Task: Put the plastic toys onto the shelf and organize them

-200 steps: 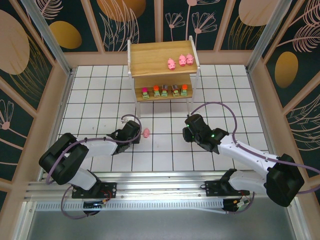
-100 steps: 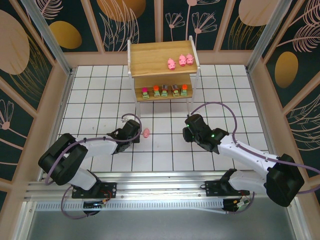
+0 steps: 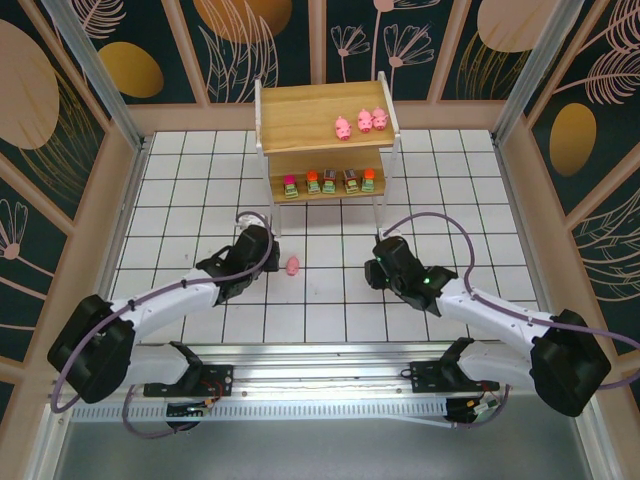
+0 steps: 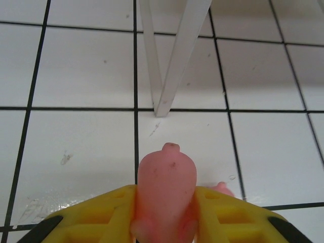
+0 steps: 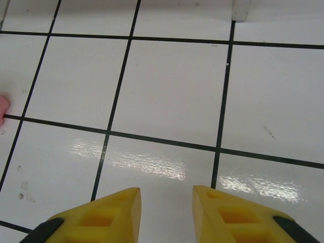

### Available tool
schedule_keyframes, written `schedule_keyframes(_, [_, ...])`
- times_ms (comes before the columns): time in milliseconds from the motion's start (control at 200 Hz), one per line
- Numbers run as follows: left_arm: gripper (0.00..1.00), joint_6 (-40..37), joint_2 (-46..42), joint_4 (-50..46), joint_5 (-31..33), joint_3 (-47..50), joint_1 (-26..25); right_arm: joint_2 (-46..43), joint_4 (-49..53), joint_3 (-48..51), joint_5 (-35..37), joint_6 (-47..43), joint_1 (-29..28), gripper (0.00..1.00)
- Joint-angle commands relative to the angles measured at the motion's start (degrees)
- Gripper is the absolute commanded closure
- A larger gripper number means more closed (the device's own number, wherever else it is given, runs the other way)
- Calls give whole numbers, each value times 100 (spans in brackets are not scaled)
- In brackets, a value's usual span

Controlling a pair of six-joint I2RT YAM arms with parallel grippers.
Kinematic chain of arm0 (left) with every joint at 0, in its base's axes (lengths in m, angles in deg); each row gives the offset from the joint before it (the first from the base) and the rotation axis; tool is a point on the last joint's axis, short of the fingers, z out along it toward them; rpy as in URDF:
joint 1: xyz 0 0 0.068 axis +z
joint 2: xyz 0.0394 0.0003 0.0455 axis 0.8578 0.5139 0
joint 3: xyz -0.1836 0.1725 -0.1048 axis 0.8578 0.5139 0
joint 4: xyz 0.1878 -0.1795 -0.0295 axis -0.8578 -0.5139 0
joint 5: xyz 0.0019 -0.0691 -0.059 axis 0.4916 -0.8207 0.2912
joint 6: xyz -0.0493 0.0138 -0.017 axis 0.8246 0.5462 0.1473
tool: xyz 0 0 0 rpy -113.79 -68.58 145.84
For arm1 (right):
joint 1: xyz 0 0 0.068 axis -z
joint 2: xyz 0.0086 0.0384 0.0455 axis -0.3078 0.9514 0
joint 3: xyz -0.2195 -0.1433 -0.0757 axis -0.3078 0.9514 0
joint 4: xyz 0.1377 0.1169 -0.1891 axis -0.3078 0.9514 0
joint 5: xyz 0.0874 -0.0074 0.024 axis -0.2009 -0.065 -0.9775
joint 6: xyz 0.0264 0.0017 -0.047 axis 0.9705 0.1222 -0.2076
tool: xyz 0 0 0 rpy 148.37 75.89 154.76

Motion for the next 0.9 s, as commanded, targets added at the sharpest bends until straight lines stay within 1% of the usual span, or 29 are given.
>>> schedule_keyframes(0, [70, -111, -207, -562, 98, -327, -27, -169, -469, 161, -113, -117, 38, 64])
schedule_keyframes(225, [71, -166, -441, -1184, 229, -1039, -210, -647, -832, 472, 126, -44, 2, 56])
schedule_keyframes(330, [71, -173, -470, -1459, 245, -1444, -270, -681, -858, 578, 179, 24, 2, 54])
schedule_keyframes(435, [72, -192, -394, -1707, 245, -1799, -310, -640, -820, 604, 213, 80, 2, 53])
schedule_keyframes(506, [72, -209, -307, -1831, 235, -2205, -316, -649, -816, 635, 200, 90, 2, 53])
schedule_keyframes(896, [74, -304, 289, -2283, 149, -3877, -402, -642, -770, 596, 94, 108, 2, 54])
